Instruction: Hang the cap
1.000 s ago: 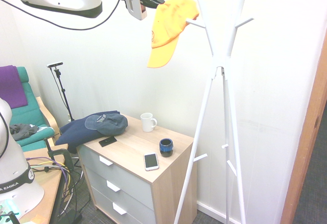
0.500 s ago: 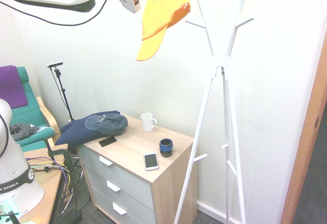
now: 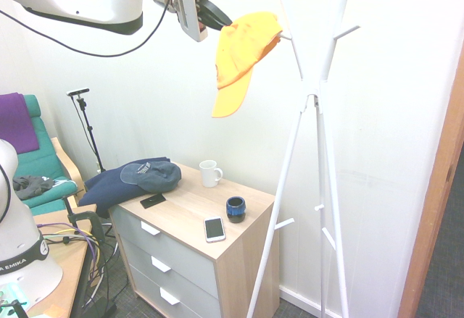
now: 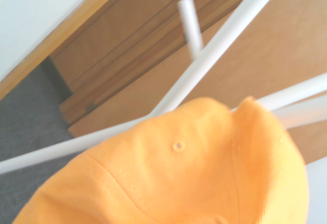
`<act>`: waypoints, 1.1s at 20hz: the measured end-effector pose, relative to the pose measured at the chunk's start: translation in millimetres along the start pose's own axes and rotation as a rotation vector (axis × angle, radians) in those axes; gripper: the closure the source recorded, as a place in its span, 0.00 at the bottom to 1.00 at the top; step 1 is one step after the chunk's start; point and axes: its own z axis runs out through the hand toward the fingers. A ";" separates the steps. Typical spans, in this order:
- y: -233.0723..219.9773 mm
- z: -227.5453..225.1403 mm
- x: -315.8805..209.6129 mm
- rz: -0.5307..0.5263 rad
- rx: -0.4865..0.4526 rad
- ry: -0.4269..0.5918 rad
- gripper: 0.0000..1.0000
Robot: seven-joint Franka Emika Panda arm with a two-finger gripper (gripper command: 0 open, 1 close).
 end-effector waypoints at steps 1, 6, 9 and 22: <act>-0.9 5.4 -5.5 0.002 0.001 -0.008 0.00; -0.4 24.1 -18.6 0.007 -0.001 -0.028 0.00; 2.7 28.9 -15.6 0.016 -0.001 -0.029 0.00; 8.4 32.8 -10.8 0.061 0.033 -0.077 0.00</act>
